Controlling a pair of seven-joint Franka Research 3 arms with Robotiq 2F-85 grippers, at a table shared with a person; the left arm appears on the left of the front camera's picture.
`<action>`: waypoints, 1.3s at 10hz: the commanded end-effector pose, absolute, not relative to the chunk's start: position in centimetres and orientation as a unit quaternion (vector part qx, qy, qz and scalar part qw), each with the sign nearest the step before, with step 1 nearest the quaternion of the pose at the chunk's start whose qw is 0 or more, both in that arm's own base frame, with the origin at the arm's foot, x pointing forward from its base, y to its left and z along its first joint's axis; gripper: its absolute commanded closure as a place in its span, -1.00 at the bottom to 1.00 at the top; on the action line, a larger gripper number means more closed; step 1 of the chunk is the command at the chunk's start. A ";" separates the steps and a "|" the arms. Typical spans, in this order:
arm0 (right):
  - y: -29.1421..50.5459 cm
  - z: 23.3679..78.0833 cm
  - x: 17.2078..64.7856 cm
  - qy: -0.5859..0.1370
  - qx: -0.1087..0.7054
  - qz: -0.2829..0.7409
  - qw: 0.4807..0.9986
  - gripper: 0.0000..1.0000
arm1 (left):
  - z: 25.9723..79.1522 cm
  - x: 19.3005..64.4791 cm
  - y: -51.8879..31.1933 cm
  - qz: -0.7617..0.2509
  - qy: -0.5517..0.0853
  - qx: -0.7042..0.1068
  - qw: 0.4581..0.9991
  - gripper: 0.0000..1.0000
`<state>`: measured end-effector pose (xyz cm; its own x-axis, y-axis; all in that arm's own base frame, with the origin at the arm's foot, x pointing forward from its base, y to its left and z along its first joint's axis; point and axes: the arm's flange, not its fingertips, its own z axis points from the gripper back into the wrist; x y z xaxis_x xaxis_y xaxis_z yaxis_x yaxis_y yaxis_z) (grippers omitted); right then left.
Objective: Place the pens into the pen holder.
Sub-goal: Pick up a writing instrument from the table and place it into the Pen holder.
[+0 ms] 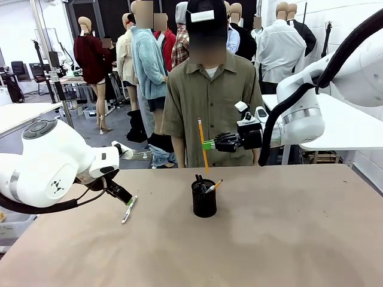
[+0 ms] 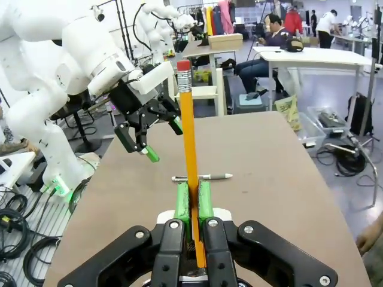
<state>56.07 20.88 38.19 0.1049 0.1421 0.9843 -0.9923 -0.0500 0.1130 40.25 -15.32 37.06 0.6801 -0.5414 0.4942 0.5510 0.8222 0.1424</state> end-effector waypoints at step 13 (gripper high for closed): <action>22.6 31.9 57.8 -0.350 0.498 0.536 0.585 0.25 | 37.1 40.3 -15.1 -0.296 -0.267 -0.010 0.917 -1.00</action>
<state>57.42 22.36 31.90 0.1955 0.2481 0.9488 -0.9728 -0.0732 0.2196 40.25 -15.32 37.06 0.6802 -0.5414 0.4942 0.5510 0.8222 0.1424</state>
